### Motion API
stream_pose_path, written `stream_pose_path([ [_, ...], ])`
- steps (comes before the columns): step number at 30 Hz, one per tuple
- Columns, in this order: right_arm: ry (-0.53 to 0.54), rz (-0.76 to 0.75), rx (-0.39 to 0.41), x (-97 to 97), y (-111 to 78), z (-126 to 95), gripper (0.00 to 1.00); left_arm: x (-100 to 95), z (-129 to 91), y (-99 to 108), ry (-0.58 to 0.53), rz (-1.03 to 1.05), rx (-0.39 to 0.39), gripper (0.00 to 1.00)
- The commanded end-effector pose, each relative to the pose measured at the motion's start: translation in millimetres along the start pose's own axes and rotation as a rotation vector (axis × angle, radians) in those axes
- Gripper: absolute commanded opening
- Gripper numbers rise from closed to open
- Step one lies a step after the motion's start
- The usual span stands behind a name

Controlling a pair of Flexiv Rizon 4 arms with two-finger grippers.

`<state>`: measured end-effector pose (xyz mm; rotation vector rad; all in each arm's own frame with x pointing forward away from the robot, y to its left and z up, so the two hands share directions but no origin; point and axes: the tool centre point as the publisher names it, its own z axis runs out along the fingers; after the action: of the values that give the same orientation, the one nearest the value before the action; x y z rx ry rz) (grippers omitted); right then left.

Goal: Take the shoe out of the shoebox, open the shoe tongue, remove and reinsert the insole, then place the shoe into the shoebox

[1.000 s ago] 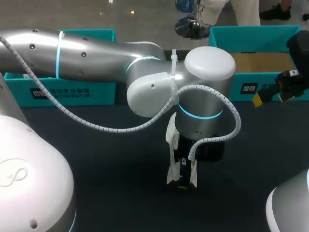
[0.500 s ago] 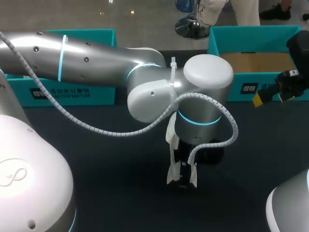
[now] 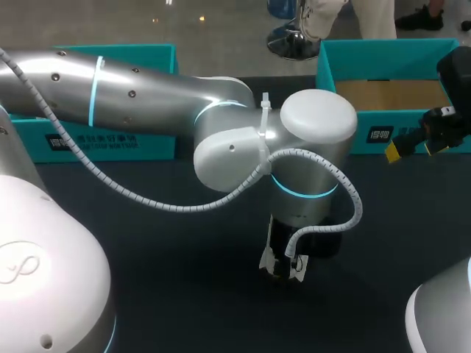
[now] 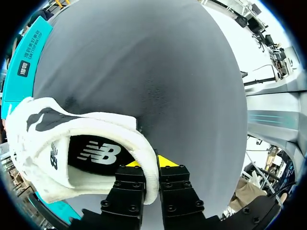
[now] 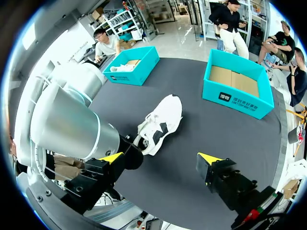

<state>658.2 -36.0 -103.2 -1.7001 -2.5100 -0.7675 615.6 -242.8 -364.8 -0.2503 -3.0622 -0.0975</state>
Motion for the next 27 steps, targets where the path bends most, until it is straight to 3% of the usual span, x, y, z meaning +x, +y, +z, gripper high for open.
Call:
stream_pose_path([
  [1,0.0,0.001,0.009,-0.1,4.8,1.2,1.0,0.6,-4.1,7.0,0.005,-0.005,0.012,0.0],
  [16,0.0,0.001,0.009,-0.1,4.8,1.2,1.0,18.1,-82.5,50.5,-0.007,-0.05,0.011,0.0],
  [27,0.0,0.001,0.009,-0.1,4.8,1.2,1.0,15.3,-114.3,56.7,-0.044,-0.036,-0.003,0.0],
])
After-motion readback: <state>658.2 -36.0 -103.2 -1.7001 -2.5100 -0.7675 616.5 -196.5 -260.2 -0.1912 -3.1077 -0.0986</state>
